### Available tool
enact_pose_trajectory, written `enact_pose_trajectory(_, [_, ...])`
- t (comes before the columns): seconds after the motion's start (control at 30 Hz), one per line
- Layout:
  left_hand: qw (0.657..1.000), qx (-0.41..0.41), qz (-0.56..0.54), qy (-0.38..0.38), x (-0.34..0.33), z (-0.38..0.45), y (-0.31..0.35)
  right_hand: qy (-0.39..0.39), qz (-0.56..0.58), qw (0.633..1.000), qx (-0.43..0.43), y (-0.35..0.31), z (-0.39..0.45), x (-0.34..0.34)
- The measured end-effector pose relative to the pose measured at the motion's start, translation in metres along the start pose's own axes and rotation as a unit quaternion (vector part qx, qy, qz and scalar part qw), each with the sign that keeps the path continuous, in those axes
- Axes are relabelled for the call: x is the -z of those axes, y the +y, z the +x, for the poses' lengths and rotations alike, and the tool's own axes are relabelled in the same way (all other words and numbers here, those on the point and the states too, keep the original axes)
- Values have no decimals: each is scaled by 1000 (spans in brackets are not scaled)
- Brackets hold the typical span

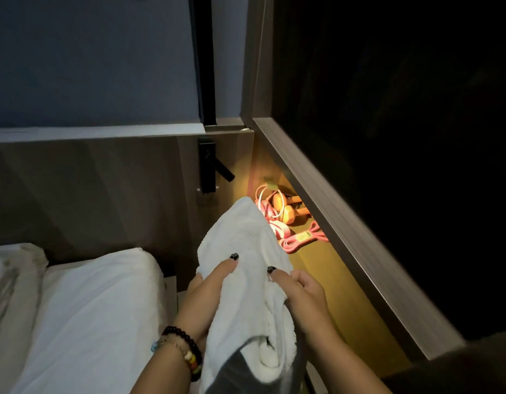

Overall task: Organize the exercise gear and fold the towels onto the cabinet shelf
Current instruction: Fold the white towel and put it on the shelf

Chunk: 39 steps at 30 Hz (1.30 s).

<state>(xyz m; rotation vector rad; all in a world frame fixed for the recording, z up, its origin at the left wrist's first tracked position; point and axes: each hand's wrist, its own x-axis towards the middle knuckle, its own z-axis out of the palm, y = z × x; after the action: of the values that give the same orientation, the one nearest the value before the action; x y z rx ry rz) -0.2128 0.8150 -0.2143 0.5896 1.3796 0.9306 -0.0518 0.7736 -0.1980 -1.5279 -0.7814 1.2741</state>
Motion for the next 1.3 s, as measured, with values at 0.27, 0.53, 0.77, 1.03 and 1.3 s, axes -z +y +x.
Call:
enact_pose_trajectory(0.27, [996,7,-26,-84,-18,63,37,32,-4,999,-33,-22,86,-17])
enact_pose_trajectory(0.53, [989,54,25,-138,-24,159,74,109,3,992,-65,-30,162,-48])
enact_pose_trajectory(0.77, [976,68,80,-193,-39,230,108,204,78,973,-74,-32,207,-75])
enact_pose_trajectory(1.03, [866,-85,281,-405,-45,253,107,343,129,927,-77,2,208,-76])
enact_pose_trajectory(1.3, [725,-148,373,-560,-38,267,63,426,131,895,-29,61,179,-81])
